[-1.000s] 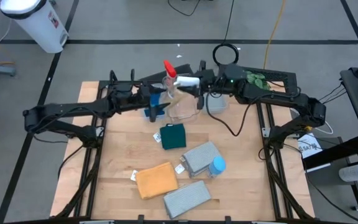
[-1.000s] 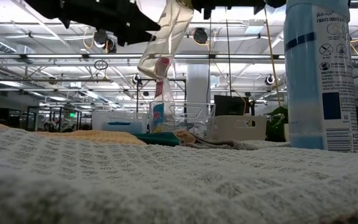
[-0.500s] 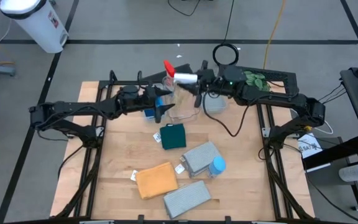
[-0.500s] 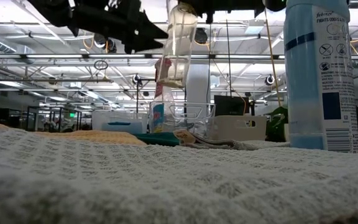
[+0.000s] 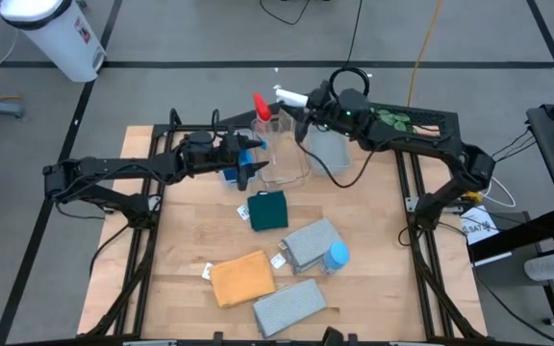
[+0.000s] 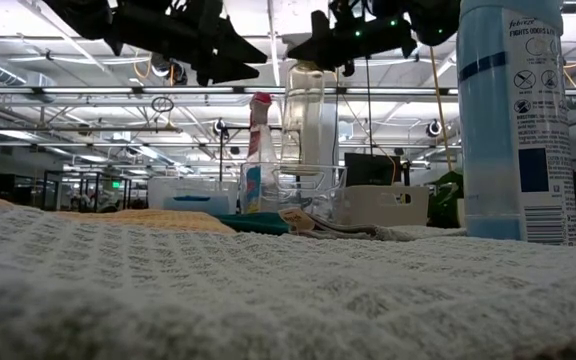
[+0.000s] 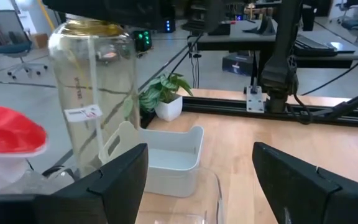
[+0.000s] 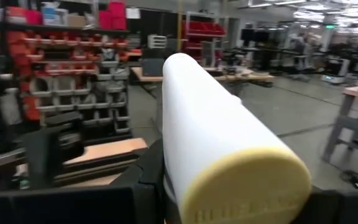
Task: Pick & Place Kitchen Items
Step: Put the white spray bottle into the transparent bin
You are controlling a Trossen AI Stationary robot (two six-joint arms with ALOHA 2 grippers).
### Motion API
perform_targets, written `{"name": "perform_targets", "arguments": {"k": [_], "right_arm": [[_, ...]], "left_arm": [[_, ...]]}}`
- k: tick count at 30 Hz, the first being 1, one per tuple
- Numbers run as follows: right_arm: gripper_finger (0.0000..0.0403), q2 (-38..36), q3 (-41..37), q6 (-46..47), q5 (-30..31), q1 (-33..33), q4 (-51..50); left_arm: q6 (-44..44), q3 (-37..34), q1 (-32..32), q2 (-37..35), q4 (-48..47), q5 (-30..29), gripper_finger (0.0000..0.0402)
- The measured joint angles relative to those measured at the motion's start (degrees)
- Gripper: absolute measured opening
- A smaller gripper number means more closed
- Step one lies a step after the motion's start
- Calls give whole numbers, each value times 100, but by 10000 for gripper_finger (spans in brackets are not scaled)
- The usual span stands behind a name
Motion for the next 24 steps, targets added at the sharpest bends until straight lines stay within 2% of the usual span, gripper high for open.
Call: {"name": "perform_targets", "arguments": {"k": [12, 24], "right_arm": [[104, 819, 4, 122, 55, -68, 542], [104, 1415, 6, 126, 470, -132, 789]], "left_arm": [[4, 0, 2, 0, -72, -1, 287], [4, 0, 2, 0, -167, -2, 287]]}}
